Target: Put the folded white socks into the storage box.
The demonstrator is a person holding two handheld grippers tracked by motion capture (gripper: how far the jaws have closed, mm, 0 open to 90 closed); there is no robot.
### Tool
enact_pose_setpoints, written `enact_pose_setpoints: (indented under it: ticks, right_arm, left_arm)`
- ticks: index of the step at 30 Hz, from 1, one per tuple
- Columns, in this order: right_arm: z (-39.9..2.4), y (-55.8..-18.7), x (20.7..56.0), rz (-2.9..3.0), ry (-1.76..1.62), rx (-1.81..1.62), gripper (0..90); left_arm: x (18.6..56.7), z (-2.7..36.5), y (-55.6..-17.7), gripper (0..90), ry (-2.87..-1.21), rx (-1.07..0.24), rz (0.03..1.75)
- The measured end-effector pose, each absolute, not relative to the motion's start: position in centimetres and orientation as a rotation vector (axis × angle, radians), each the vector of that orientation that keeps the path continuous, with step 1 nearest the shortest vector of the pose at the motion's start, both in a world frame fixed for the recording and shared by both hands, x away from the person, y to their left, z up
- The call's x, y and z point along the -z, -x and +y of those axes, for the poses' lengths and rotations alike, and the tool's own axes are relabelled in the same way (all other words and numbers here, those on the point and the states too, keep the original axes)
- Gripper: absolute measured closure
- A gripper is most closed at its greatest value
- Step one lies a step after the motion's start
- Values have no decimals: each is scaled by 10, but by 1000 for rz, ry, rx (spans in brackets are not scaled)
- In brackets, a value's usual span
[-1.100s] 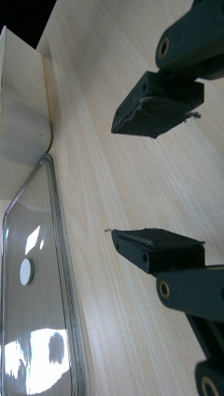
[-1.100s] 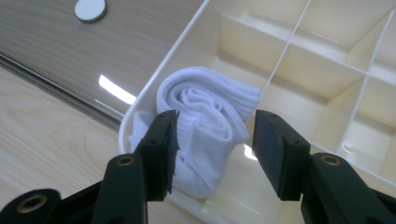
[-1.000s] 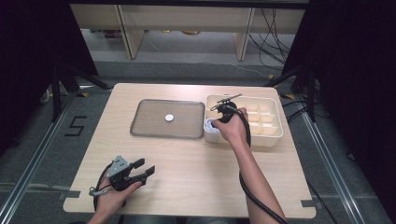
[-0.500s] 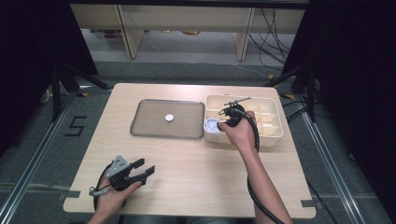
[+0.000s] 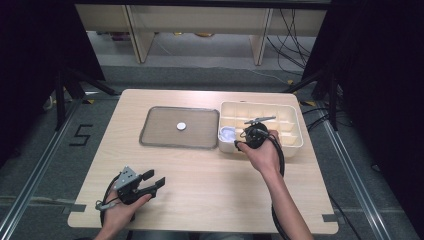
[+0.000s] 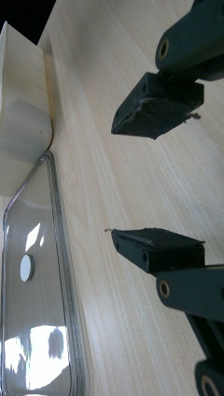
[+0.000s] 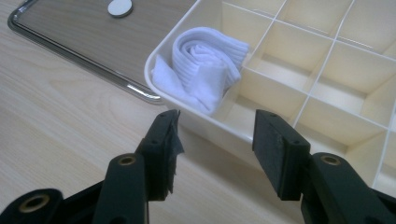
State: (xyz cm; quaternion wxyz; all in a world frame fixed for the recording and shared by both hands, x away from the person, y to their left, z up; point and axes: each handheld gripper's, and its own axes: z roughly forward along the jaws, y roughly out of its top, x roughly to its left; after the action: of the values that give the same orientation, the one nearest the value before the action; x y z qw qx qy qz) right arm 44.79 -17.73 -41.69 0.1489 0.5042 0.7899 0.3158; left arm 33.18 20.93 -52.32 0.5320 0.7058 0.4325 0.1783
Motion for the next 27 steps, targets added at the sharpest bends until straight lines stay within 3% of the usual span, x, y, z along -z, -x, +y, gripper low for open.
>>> enact_pose_setpoints:
  ticks: [27]
  right_arm:
    - [-218, -383, 450, 2200, -1454, -1015, 490]
  left_arm:
    - [523, 209, -331, 416, -1684, -441, 1032]
